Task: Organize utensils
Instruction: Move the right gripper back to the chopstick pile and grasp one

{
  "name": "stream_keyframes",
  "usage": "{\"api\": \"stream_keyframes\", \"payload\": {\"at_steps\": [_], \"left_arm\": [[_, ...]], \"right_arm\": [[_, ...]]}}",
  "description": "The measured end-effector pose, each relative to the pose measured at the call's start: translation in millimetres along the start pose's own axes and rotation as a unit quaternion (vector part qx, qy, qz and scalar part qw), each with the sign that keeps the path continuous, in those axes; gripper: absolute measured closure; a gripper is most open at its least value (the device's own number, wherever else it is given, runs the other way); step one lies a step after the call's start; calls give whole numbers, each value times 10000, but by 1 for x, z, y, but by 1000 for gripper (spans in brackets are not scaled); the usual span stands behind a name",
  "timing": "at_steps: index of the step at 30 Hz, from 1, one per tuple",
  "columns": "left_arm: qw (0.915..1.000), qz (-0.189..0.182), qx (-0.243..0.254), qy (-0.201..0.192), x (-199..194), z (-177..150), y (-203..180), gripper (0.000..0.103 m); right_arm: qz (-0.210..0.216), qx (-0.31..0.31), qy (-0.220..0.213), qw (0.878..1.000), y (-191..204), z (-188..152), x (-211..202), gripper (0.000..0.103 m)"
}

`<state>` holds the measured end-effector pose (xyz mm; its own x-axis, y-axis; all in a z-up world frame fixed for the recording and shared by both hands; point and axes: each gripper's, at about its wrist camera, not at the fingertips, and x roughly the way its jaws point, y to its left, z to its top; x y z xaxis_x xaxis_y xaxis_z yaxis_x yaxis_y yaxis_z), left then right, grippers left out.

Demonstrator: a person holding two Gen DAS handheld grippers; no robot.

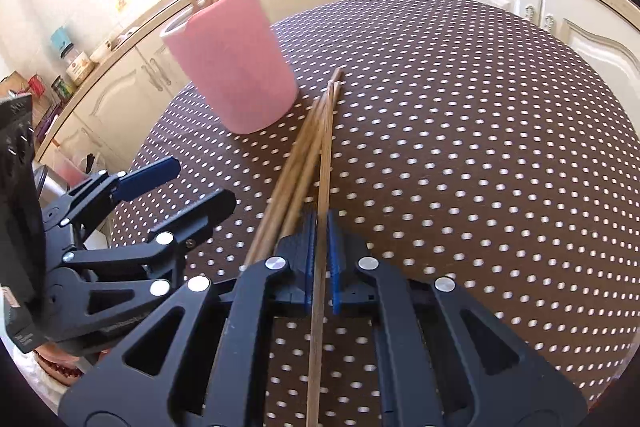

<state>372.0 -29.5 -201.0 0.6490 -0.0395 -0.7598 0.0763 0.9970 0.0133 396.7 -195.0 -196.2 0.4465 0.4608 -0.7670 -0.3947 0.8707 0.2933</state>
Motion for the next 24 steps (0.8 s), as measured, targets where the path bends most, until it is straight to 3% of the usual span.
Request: {"api": "stream_keyframes", "payload": {"at_steps": [5, 10, 17, 24], "left_arm": [[9990, 313, 219, 236, 17, 5, -14, 33], [9986, 319, 201, 379, 25, 10, -17, 33], [9993, 193, 143, 286, 23, 14, -21, 33], [9982, 392, 330, 320, 25, 18, -31, 33]], "right_arm": [[7, 48, -18, 10000, -12, 0, -5, 96], [43, 48, -15, 10000, -18, 4, -6, 96], [96, 39, -18, 9999, -26, 10, -2, 96], [136, 70, 8, 9999, -33, 16, 2, 96]]}}
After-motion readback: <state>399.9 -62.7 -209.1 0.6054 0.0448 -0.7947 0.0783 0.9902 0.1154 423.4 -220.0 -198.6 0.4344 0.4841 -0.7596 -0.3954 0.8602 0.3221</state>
